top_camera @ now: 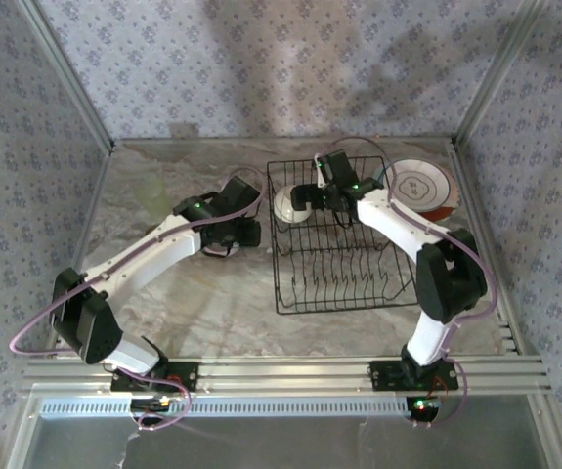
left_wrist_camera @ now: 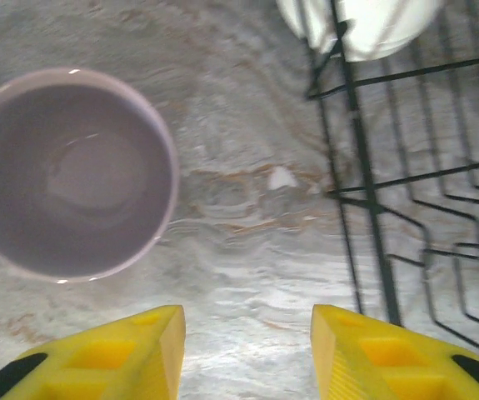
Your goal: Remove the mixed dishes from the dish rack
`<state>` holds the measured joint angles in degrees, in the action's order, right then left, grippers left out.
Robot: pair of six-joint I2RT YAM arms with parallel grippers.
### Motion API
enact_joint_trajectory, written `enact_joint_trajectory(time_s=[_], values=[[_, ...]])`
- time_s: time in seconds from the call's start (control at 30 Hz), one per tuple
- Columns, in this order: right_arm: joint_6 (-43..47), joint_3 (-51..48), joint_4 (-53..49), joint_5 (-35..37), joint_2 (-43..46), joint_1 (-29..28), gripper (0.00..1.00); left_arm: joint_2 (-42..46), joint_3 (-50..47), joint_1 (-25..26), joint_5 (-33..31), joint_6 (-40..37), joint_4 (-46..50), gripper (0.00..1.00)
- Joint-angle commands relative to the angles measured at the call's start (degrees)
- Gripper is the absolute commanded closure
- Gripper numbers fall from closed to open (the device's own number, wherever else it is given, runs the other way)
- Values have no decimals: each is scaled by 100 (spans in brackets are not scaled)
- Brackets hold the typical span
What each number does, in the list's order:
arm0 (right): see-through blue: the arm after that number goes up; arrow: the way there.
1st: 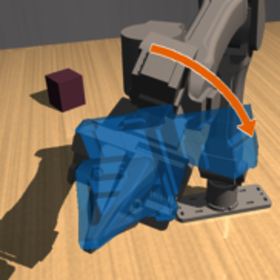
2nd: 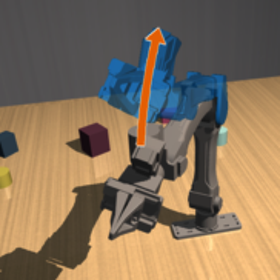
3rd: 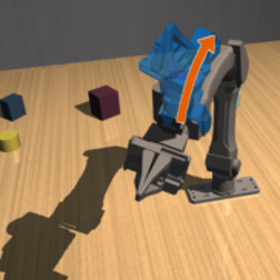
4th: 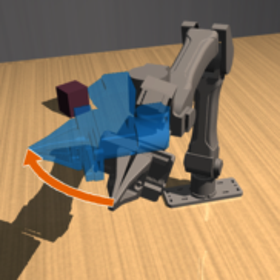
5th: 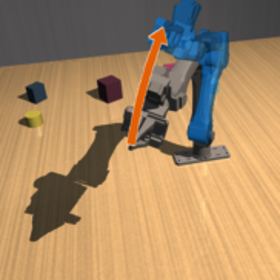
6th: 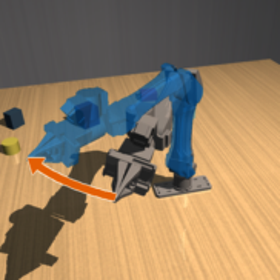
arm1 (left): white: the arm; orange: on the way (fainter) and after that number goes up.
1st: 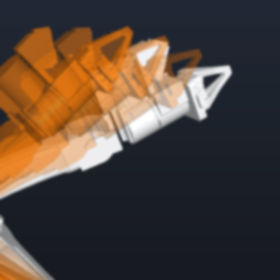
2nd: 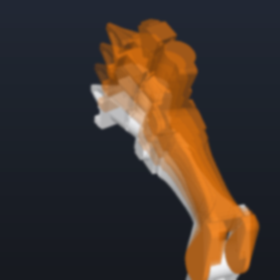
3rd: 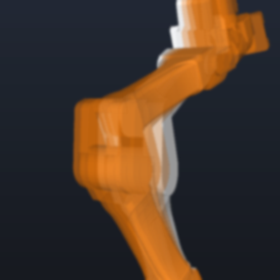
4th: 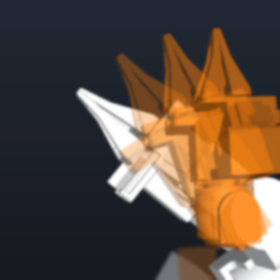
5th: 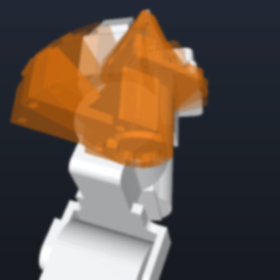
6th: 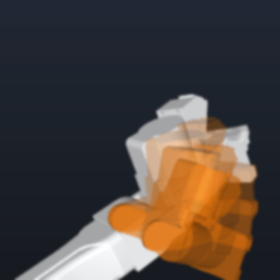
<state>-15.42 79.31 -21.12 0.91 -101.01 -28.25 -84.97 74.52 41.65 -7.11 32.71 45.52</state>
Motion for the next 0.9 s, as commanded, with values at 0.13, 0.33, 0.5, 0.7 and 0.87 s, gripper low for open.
enact_joint_trajectory(time_s=[0.13, 0.33, 0.5, 0.7, 0.87], values=[[169, 855, -180, -178, -763, -93, 0, -119, 66, 200, 642, 198, -633, 51], [222, 1324, -339, -222, -1311, -119, 0, -362, 91, 338, 711, 279, -808, 51], [330, 1627, -428, -284, -1728, -145, 0, -469, 59, 373, 742, 345, -867, 52], [410, 1879, -454, -137, -2098, -185, 0, -594, 41, 430, 840, 385, -957, 56], [447, 2189, -630, -126, -2405, -198, 0, -762, 10, 460, 937, 420, -1040, 61]])
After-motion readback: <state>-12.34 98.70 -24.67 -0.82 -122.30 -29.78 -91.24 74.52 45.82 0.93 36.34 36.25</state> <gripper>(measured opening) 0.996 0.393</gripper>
